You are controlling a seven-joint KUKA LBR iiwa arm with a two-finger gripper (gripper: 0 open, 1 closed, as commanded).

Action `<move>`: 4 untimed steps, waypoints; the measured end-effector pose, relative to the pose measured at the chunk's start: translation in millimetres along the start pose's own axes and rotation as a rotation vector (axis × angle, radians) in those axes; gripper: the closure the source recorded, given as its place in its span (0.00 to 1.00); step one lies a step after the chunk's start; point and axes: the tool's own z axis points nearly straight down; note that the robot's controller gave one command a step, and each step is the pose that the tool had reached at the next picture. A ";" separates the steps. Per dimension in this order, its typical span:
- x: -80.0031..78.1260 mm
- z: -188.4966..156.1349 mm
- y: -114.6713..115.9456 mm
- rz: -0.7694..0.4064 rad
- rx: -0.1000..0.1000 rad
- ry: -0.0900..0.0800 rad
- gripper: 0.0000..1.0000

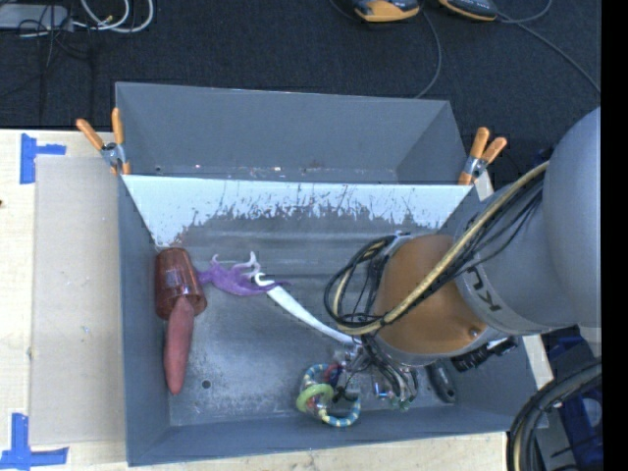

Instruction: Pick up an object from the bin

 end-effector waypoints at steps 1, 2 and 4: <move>1.8 -4.8 9.1 0.000 0.000 -0.001 1.00; 3.8 0.0 26.8 0.018 0.000 0.000 1.00; 1.8 -44.4 24.9 -0.012 0.001 0.007 1.00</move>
Offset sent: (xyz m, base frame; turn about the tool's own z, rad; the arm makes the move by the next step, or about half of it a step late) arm -0.0007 0.0272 0.0005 0.0189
